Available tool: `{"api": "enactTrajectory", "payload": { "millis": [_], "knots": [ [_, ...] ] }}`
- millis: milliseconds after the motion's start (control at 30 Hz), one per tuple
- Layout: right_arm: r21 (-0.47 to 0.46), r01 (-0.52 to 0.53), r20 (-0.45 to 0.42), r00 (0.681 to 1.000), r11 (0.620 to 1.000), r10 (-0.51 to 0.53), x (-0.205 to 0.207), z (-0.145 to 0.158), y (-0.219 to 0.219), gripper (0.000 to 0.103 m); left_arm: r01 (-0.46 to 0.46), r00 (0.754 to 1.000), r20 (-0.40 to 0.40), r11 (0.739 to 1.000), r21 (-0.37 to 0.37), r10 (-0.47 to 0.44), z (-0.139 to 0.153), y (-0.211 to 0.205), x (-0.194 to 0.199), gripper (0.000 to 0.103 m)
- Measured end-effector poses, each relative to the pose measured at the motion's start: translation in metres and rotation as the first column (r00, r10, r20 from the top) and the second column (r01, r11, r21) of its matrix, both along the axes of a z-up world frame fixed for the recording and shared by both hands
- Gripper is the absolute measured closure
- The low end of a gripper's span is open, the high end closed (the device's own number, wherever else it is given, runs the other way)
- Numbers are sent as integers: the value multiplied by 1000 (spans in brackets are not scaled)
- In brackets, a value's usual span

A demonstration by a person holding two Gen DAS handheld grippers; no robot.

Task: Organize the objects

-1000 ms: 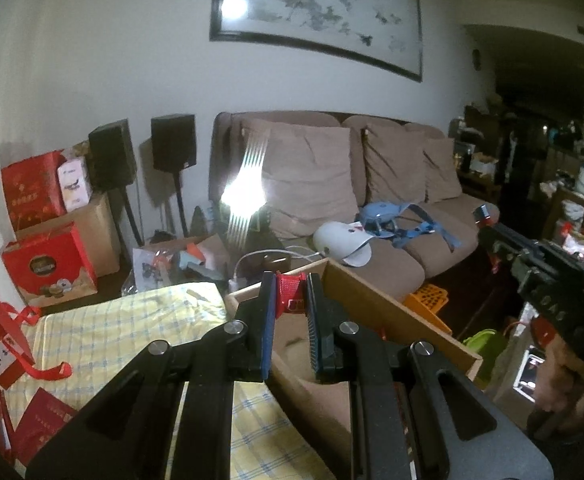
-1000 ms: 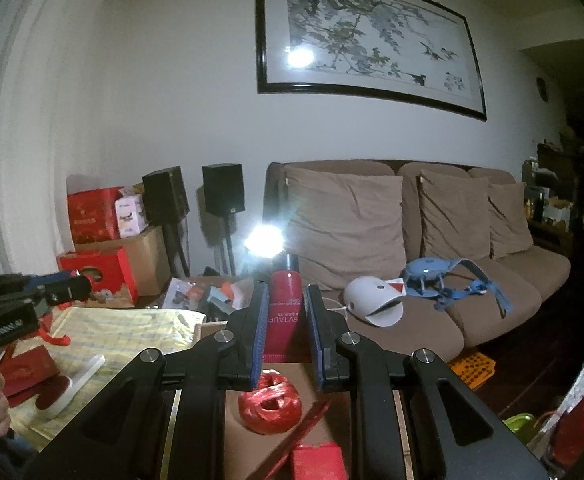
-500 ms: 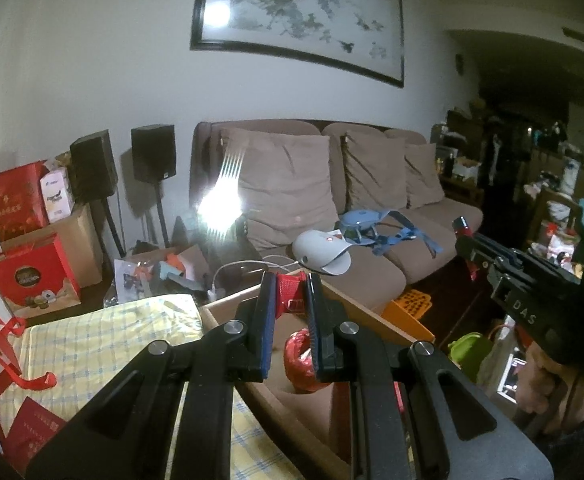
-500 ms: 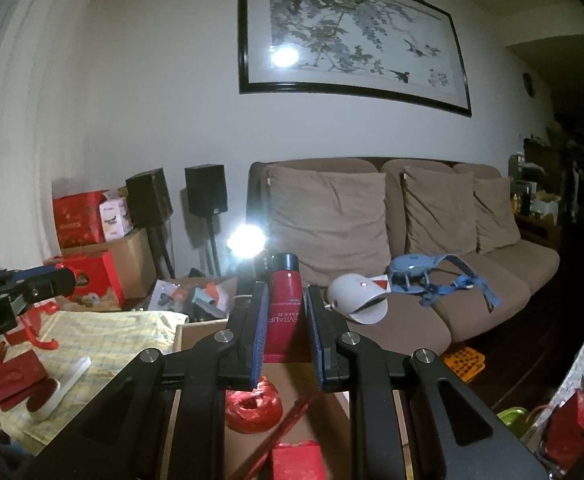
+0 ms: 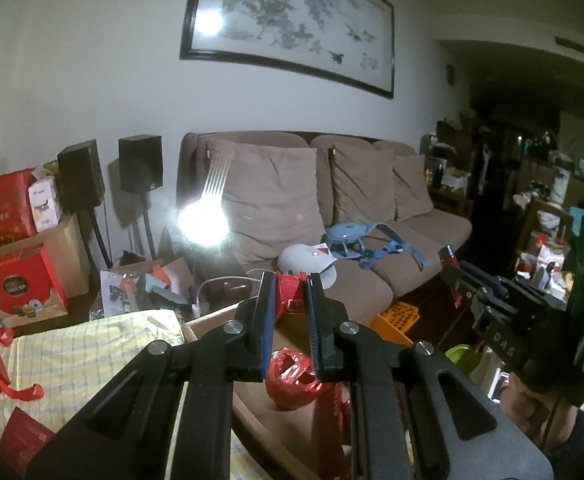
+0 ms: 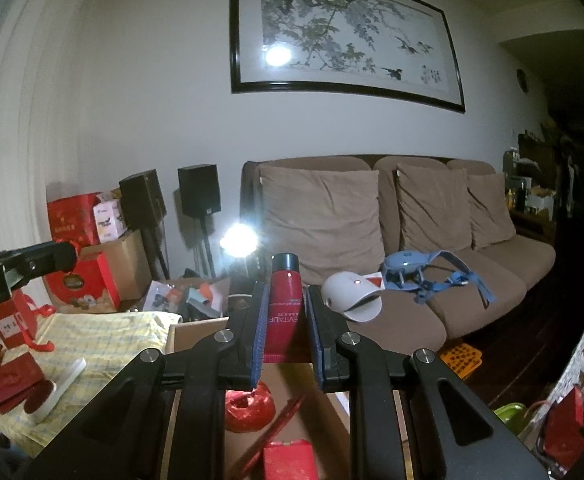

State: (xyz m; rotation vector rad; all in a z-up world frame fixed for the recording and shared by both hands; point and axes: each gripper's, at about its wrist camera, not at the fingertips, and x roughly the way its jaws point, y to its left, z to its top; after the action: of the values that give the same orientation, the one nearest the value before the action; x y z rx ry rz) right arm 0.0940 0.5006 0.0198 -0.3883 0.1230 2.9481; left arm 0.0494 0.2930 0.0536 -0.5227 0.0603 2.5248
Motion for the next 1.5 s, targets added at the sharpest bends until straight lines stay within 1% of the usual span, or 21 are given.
{"api": "enactTrajectory", "payload": {
  "millis": [167, 300, 367, 500, 567, 633, 733, 867, 967, 1500],
  "knots": [
    [1, 3, 3, 1000, 1000, -3, 2, 1, 5, 85, 6, 1000, -6, 1000, -5, -6, 5, 5, -1, 89],
    [1, 3, 32, 999, 1000, -3, -4, -2, 6, 85, 10, 999, 40, 1000, -18, -9, -2, 14, -10, 89],
    [2, 1, 45, 999, 1000, -1, -5, -4, 6, 85, 17, 998, 55, 1000, -9, -17, -6, 16, -11, 89],
    [2, -11, 69, 998, 1000, 11, -8, -7, 5, 85, 18, 997, 79, 1000, -13, -16, -15, 17, -13, 89],
    [4, -25, 100, 995, 1000, 24, -13, -10, 3, 85, 12, 996, 92, 1000, -18, -10, -19, 16, -16, 89],
    [5, -28, 155, 988, 1000, 27, -21, -16, 2, 85, 8, 994, 109, 1000, -23, -5, -23, 16, -17, 89],
    [-13, -20, 201, 979, 1000, 22, -29, -24, 4, 85, 8, 989, 145, 999, -53, 0, -33, 16, -21, 89],
    [-23, -20, 192, 981, 1000, 24, -27, -24, 3, 85, -8, 978, 206, 997, -70, 22, -50, 10, -30, 89],
    [-23, -19, 191, 981, 1000, 23, -26, -24, 4, 85, -26, 972, 231, 997, -76, 43, -57, 6, -35, 89],
    [-48, -20, 242, 970, 999, 31, -32, -31, 10, 85, 6, 971, 239, 996, -94, 17, -60, 17, -31, 89]
  ]
}}
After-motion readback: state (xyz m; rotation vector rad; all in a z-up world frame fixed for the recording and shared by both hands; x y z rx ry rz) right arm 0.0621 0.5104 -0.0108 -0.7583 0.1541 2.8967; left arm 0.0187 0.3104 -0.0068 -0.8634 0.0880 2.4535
